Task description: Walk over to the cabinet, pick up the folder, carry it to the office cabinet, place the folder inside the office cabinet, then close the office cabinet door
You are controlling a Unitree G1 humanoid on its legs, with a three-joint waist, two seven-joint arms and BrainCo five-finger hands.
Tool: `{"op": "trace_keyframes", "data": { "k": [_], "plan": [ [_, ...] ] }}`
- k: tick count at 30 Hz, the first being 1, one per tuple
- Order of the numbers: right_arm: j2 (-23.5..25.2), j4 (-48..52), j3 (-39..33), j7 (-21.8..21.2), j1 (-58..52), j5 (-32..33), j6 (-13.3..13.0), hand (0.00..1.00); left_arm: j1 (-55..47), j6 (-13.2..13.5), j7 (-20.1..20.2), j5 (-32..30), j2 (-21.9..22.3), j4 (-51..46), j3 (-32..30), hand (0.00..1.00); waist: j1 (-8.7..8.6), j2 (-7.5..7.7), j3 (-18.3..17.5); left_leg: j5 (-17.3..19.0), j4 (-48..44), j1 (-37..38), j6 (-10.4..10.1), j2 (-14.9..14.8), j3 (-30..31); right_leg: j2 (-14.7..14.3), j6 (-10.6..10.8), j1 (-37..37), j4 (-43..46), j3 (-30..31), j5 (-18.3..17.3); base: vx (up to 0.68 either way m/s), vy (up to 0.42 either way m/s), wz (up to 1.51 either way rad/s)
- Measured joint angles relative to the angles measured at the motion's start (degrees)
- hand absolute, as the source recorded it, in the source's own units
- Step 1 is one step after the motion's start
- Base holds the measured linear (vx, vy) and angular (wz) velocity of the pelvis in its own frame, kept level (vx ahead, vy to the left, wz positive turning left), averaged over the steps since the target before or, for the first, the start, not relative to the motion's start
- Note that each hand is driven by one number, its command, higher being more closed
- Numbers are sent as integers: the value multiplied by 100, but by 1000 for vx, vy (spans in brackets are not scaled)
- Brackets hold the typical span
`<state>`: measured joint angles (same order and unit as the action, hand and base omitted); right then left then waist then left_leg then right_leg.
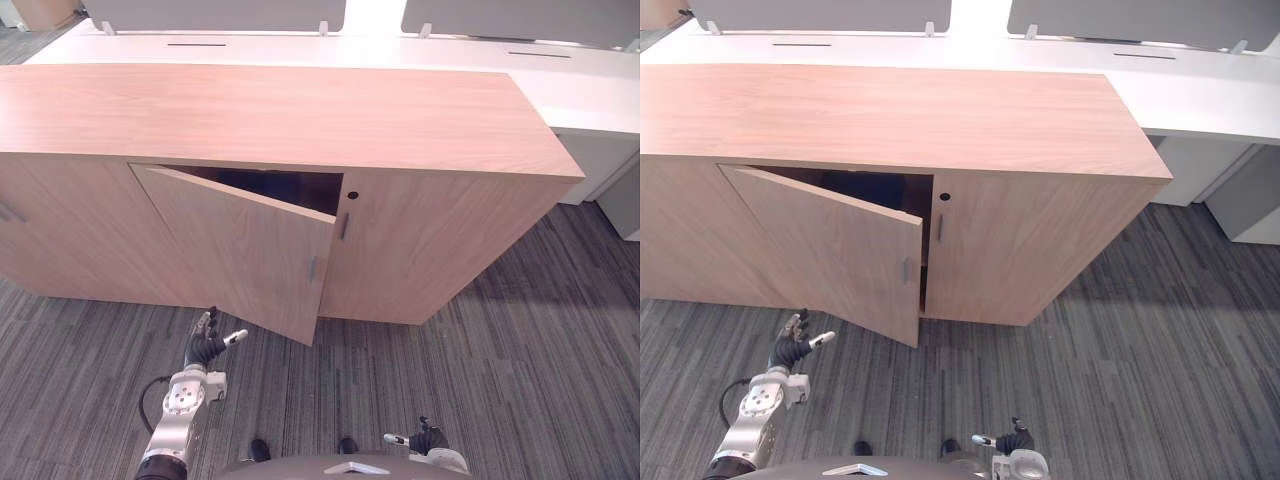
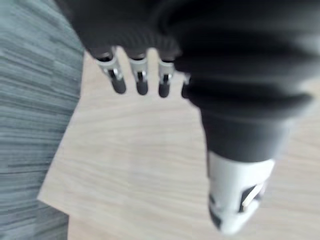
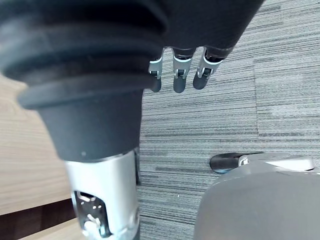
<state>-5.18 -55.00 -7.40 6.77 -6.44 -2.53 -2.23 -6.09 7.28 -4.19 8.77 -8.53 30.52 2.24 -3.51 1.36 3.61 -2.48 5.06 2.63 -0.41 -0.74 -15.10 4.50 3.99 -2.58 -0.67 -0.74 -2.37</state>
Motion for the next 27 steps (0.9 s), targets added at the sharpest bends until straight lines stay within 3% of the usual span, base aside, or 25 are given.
{"op": "trace_keyframes", "data": {
  "k": [5,10,27],
  "plan": [
    [19,-118,4,-2,82,-3,3,0,-95,-119,127,-190,24,1347,-192,0,29,110,-27,-2,0,38,4,36,67,23,26,-93,-21,-24,-12,-1,-1,7],
    [18,-356,0,0,261,-4,18,0,-113,-249,114,-460,84,2324,-466,0,58,126,-20,-3,0,80,3,36,70,23,28,-141,-25,-31,-9,0,0,0],
    [1,-676,-261,-2,455,-3,79,0,-43,-363,85,-686,268,2887,-918,0,132,43,18,-1,0,236,4,26,-81,22,33,-177,47,127,-8,-15,-4,-4]
  ]
}}
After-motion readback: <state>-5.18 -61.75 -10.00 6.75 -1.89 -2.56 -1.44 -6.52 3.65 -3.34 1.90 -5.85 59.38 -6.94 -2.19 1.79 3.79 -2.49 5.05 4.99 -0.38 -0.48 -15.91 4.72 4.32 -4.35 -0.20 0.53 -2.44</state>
